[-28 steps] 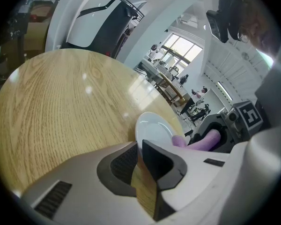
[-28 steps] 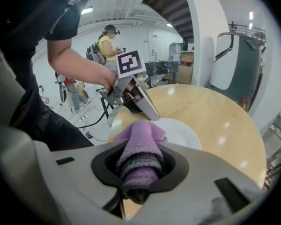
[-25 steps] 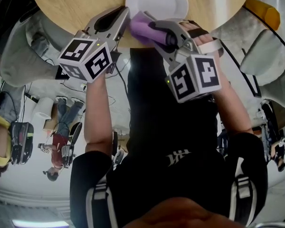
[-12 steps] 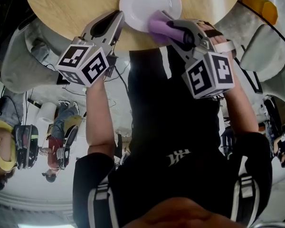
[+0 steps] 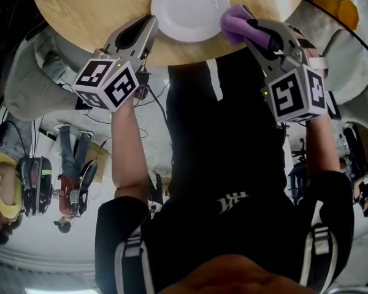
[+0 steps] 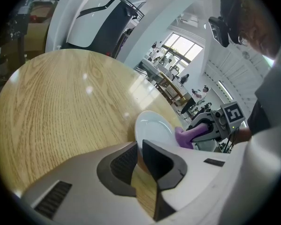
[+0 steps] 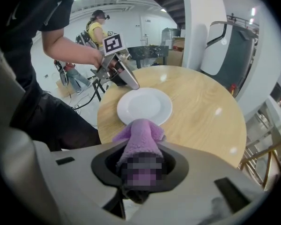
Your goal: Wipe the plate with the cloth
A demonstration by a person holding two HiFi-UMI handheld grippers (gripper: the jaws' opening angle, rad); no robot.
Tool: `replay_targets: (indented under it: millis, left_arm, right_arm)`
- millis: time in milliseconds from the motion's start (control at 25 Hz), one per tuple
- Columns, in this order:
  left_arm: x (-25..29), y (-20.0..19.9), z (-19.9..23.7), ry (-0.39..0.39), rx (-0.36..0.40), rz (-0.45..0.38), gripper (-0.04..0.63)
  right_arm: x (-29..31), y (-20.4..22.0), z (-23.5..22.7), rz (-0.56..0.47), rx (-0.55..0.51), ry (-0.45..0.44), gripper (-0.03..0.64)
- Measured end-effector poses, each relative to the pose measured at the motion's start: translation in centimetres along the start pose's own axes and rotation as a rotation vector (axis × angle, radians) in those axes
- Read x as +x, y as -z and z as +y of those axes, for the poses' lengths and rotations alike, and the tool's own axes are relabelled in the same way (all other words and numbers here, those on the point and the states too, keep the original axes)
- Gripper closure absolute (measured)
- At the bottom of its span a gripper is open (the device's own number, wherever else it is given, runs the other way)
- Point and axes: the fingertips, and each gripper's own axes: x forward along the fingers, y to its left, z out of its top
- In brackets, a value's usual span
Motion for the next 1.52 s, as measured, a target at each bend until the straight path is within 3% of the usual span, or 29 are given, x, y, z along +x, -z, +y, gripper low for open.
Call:
replay_targets:
  millis: [120,280,520,720,840,1000,1160,1400,1520]
  left_arm:
    - [0.2,-2.8,-0.7,0.009,-0.039,-0.005,0.548]
    - [2.7,-3.8,3.4,-0.052,-0.049,-0.029,0.548]
    - [5.1,-6.1,5.4,-0.123,-0.043,-0.082,0.552]
    - [5.7,-8.3,6.7,-0.097,-0.095,-0.166,0.553]
    - [4.4,-8.9,7.5,-0.124,-0.093,-0.215,0.552]
    - [2.2,-10.2,6.9,-0.155,-0.085,-0.242,0.552]
    - [-1.9,-14.9,4.8,-0.162,-0.024,-0.359,0.558]
    - [-8.5,-23.1,-1.7,-0.187,0.154,-0.6,0.578]
    - [-11.6,-25.1,-5.4,-0.17,0.217,-0.696,0.581]
  right_arm:
    - [-2.1,-0.1,-3.5,0.04,0.005,0.008,0.522]
    - [1.6,0.0,-7.4,0.014,-0.029,0.017,0.522]
    - [1.2,-1.0,-13.8,-0.147,0.058,0.001,0.522]
    - [-1.2,-3.7,-19.5,-0.272,0.076,0.007,0.522]
    - [-3.4,-5.6,-20.8,-0.407,0.082,0.052,0.522]
    - [-7.0,-7.6,-22.3,-0.486,0.043,0.103,0.522]
    - [-11.1,-10.6,-24.4,-0.559,-0.007,0.159,0.522]
    - [-18.9,-14.5,-26.3,-0.72,-0.086,0.235,0.522]
    - [-22.3,-16.1,-25.8,-0.774,-0.153,0.27,0.522]
